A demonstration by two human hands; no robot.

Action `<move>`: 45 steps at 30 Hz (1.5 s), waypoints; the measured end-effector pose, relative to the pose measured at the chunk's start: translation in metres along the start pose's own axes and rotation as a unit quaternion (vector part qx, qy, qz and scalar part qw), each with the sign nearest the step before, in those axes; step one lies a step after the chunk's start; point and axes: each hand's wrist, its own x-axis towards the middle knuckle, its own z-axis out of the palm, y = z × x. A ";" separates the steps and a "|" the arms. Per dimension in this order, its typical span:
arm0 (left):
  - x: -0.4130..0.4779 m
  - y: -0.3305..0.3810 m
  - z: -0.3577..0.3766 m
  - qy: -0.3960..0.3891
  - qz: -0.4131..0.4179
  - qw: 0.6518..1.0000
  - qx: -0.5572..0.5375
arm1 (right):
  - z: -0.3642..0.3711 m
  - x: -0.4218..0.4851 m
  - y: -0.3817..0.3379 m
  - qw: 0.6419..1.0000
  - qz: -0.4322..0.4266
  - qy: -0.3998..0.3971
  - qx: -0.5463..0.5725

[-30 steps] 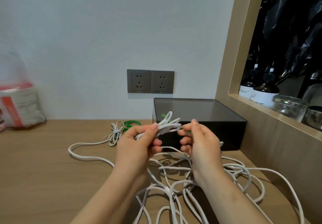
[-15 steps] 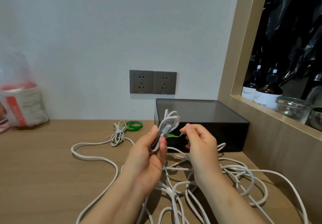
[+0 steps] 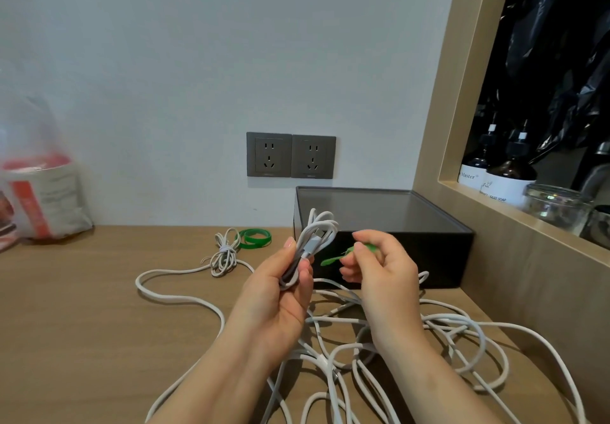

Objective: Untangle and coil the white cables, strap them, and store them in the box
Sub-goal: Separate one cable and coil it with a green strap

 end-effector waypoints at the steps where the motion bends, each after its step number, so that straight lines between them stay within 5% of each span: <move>1: 0.000 0.000 0.000 -0.002 -0.001 1.000 -0.001 | 0.000 0.000 -0.001 1.000 0.006 -0.003 0.019; 18: -0.002 -0.002 0.003 -0.027 -0.027 0.999 0.033 | 0.008 -0.008 -0.008 0.978 0.084 -0.127 0.144; 28: 0.001 -0.002 0.003 0.017 0.045 0.997 0.066 | 0.012 -0.006 -0.005 0.974 0.122 -0.082 0.172; 37: 0.002 -0.008 0.006 0.014 0.100 0.991 0.091 | 0.014 -0.007 -0.006 0.889 0.248 -0.135 0.361; 45: 0.000 -0.001 0.007 0.014 0.127 0.988 0.087 | 0.006 0.004 0.003 0.876 0.301 0.122 0.357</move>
